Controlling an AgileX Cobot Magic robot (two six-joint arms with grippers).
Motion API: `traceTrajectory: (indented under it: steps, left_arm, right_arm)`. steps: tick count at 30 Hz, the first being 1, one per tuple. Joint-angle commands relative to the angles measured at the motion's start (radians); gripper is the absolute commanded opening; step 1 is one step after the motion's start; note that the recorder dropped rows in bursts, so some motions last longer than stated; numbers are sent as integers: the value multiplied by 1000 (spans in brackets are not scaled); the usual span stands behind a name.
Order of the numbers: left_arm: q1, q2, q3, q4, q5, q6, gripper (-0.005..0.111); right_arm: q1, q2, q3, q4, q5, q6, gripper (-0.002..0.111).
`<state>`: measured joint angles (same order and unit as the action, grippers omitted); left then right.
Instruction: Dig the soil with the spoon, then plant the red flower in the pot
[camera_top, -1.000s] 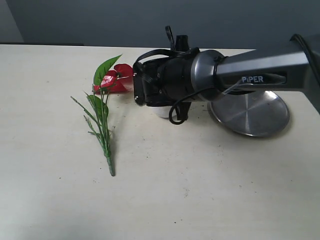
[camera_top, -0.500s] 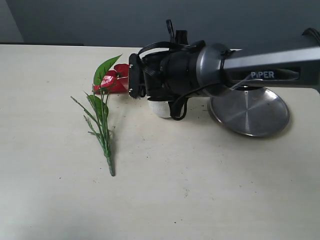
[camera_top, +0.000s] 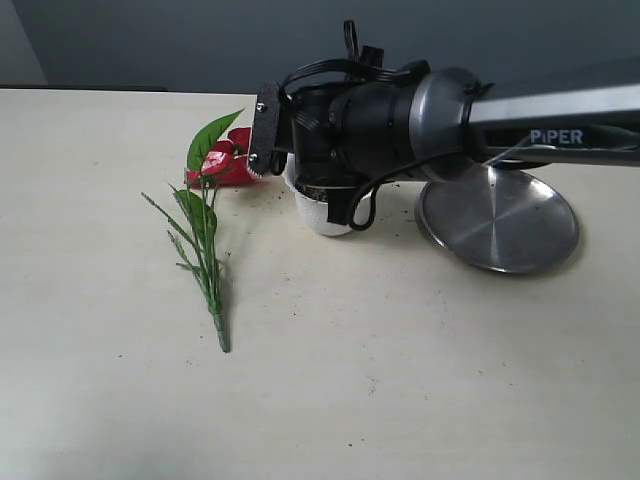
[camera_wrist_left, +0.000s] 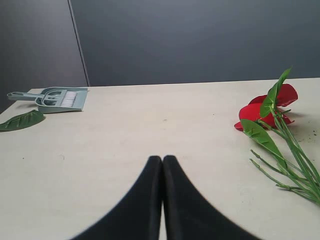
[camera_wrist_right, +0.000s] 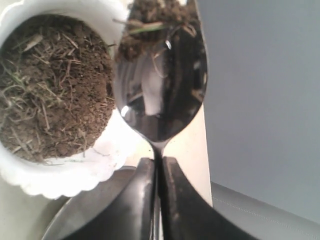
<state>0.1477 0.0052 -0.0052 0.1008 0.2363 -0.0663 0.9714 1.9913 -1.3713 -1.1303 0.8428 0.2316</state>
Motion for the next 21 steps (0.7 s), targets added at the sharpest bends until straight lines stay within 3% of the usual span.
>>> traceTrajectory:
  steps: [1, 21]
  left_arm:
    - [1, -5, 5, -2, 2, -2, 0]
    - [1, -5, 5, -2, 2, -2, 0]
  right_arm:
    - [-4, -11, 1, 18, 1, 7, -1]
    - [-4, -11, 1, 41, -69, 57, -1]
